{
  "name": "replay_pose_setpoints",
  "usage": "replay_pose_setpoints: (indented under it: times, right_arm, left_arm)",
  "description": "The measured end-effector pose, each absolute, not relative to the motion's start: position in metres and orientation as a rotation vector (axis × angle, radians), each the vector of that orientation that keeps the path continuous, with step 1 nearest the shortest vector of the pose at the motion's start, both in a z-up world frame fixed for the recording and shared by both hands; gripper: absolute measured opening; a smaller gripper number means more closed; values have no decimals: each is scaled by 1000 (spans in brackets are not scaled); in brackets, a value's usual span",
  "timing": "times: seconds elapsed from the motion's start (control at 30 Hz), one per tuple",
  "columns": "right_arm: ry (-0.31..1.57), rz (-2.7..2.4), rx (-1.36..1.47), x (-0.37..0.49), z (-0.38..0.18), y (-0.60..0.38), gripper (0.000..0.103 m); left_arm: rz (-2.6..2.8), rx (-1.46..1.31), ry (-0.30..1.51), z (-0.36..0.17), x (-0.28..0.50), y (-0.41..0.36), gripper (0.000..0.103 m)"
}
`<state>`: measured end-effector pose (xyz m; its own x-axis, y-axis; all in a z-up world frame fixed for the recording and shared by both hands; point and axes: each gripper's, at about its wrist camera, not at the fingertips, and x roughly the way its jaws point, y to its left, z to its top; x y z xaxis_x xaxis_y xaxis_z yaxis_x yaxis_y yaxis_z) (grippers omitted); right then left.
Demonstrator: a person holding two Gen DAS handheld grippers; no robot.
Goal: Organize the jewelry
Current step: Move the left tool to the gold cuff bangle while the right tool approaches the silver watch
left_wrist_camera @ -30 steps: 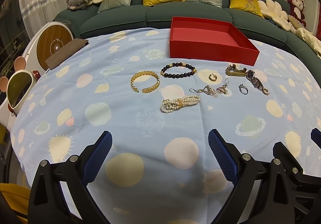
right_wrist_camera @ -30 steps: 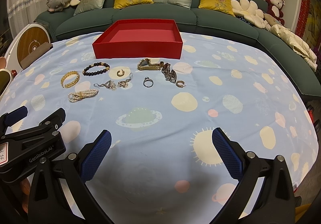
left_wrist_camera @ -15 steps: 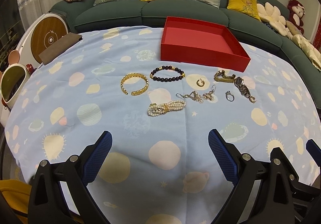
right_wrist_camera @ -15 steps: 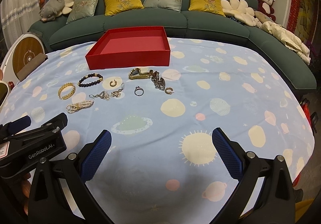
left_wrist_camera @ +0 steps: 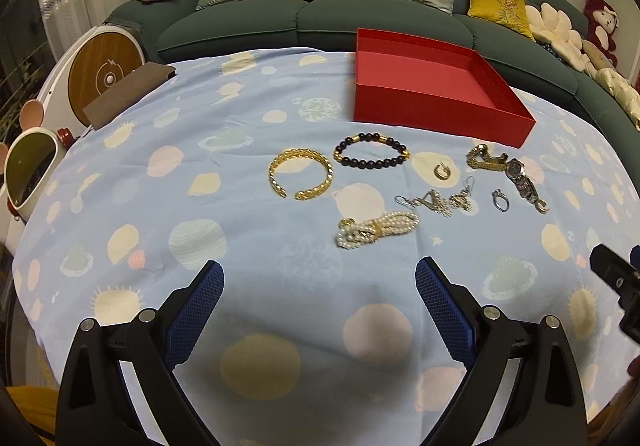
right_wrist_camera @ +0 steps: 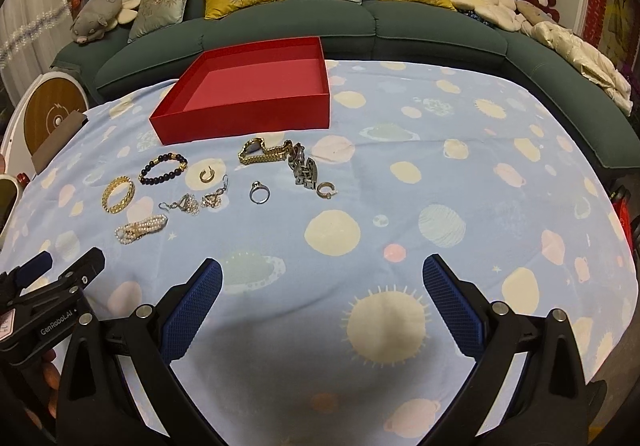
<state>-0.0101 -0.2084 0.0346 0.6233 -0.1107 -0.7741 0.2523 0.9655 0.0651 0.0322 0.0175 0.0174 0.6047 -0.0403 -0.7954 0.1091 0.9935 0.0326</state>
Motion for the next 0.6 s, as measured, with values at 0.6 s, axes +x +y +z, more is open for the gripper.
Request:
replay_pose_setpoints:
  times: [0.6]
  right_arm:
    - [927, -98, 176, 93, 1, -213, 80]
  left_arm:
    - [-81, 44, 992, -1, 130, 49, 94]
